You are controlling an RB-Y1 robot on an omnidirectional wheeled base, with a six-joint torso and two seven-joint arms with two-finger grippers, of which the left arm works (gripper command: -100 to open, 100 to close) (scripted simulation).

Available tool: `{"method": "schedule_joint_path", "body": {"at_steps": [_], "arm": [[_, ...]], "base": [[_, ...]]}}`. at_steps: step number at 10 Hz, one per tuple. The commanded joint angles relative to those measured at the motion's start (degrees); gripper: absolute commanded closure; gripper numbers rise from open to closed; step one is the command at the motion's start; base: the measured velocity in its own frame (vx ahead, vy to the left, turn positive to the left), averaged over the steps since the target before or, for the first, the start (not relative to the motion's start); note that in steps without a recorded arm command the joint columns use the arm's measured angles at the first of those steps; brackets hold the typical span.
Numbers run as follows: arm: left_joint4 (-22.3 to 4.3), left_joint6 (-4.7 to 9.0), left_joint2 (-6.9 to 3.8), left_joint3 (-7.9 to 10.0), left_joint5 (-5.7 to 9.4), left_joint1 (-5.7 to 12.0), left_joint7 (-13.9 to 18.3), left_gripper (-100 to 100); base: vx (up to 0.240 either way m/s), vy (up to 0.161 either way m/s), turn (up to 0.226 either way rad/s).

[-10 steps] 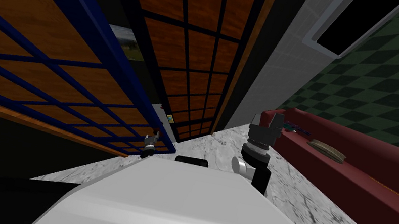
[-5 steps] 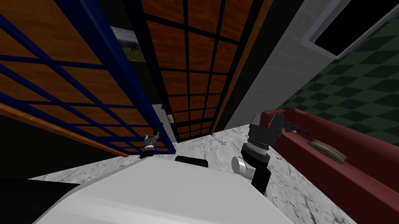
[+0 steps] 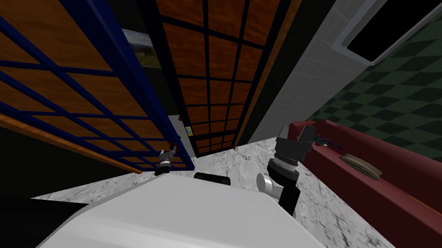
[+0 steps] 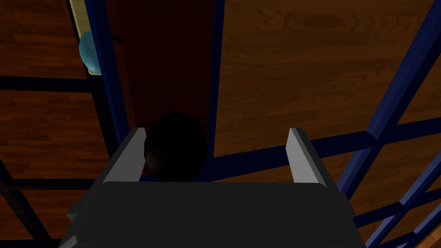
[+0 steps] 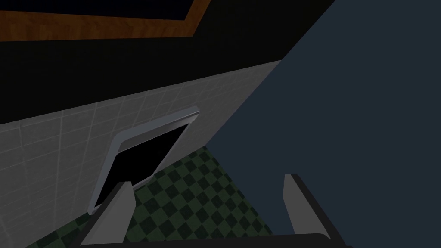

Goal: Pull the door open

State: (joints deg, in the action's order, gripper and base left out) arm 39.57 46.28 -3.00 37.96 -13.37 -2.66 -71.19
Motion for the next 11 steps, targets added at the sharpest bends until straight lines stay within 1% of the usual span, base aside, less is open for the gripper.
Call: {"method": "schedule_joint_path", "body": {"at_steps": [1,5,6,11], "arm": [[0.2,-1.07,-1.41,1.42,0.61,-1.66,0.2,100],[0.2,-1.07,-1.41,1.42,0.61,-1.66,0.2,100],[3.6,-1.2,1.04,-0.96,0.0,-2.09,2.3,100],[3.1,-0.98,0.37,-1.78,1.31,-1.77,8.0,100]], "base": [[0.0,-0.009,-0.003],[0.001,0.006,0.006],[-0.016,-0.026,-0.083],[-0.03,0.008,-0.054]]}}
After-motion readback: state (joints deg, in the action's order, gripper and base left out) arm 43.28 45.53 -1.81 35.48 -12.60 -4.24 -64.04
